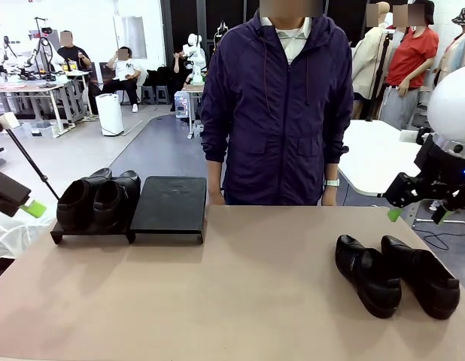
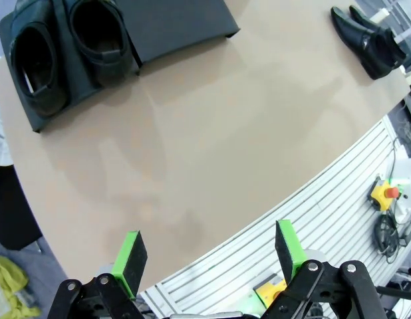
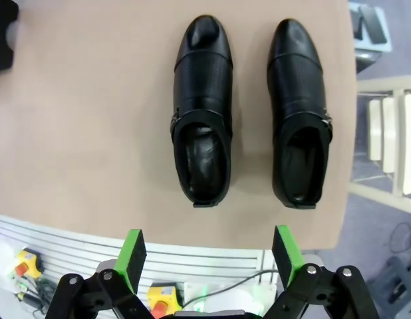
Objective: Organize the shoes by placing them on the stand.
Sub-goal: Pick up one Shoe and place it in the middle of the table.
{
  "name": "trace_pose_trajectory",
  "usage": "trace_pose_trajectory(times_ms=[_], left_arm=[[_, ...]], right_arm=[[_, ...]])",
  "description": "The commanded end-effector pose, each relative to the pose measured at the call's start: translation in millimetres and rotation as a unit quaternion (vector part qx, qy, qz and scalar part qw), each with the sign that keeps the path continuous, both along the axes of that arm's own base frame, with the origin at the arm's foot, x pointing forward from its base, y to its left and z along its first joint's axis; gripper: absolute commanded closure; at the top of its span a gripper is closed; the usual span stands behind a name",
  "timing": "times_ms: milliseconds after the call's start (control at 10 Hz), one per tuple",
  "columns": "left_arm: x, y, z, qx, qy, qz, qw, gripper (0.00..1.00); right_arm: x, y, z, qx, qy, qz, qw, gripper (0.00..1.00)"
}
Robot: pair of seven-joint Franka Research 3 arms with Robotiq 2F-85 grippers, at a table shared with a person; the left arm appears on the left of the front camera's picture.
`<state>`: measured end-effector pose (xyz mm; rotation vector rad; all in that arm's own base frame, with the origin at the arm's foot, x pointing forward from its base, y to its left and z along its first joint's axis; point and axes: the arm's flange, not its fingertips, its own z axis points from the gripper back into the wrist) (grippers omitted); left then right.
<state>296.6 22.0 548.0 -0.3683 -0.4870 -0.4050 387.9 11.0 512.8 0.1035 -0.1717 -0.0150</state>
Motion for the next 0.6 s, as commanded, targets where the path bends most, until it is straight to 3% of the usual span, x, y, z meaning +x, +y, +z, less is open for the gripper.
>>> trace_pose_trajectory(times_ms=[0, 300, 500], left_arm=[[-2, 0, -1, 0.005, 0.004, 0.003, 1.000, 0.00], [-2, 0, -1, 0.005, 0.004, 0.003, 1.000, 0.00], [-2, 0, -1, 0.005, 0.004, 0.003, 1.000, 0.00]], right_arm=[[25, -6, -33, 0.010, 0.003, -0.003, 1.000, 0.00], [23, -1, -75, -0.019, 0.000, -0.043, 0.999, 0.00], [29, -2, -106, -0.032, 0.025, -0.062, 0.997, 0.00]])
